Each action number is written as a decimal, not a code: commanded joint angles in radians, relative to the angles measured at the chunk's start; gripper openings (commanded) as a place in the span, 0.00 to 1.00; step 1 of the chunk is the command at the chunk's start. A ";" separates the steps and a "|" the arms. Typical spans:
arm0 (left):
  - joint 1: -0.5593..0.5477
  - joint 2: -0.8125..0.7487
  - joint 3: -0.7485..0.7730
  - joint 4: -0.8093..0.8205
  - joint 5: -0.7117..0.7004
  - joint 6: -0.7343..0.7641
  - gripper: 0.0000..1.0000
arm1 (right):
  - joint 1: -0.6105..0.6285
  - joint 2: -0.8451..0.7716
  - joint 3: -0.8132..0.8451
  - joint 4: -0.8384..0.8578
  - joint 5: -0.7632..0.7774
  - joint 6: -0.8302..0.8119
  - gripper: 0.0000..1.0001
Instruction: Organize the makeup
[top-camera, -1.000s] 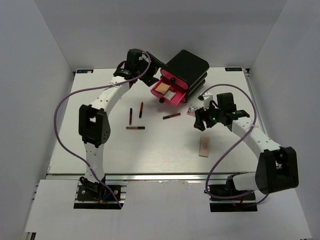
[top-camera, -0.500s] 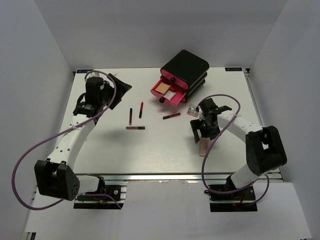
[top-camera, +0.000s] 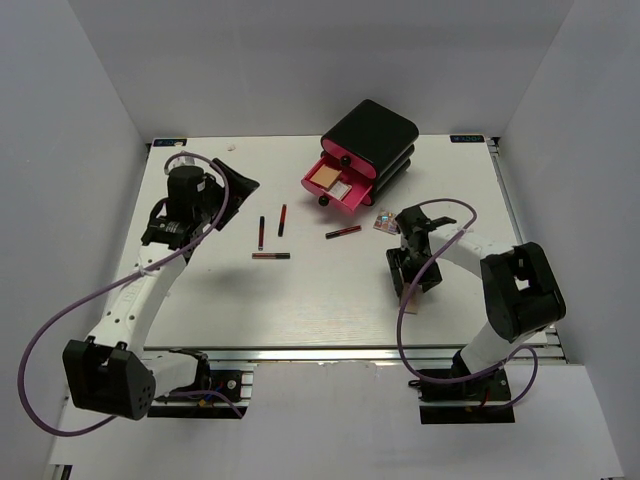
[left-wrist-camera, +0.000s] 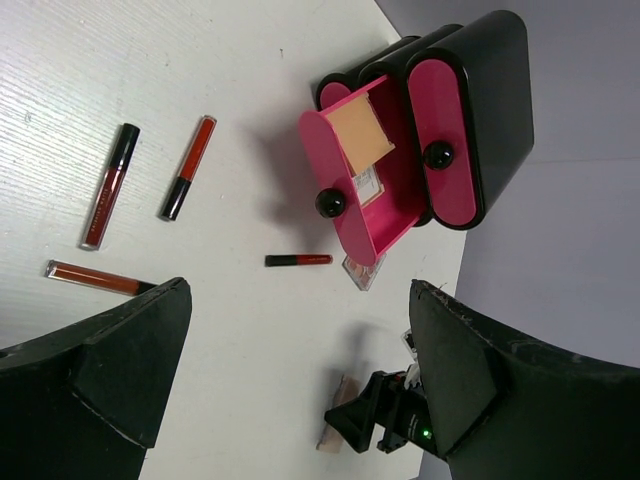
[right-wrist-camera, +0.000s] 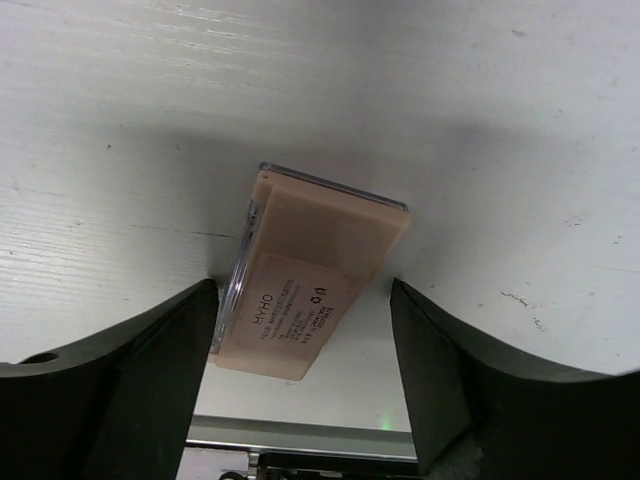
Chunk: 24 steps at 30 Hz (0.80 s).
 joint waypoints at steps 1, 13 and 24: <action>0.000 -0.062 -0.022 0.002 -0.018 0.007 0.98 | 0.003 0.031 -0.041 0.056 -0.009 0.026 0.73; 0.000 -0.166 -0.094 0.002 -0.044 -0.013 0.98 | -0.002 -0.065 -0.037 0.160 -0.004 -0.107 0.00; 0.000 -0.186 -0.183 0.091 0.043 -0.004 0.98 | 0.065 -0.306 0.170 0.439 -0.471 -0.821 0.00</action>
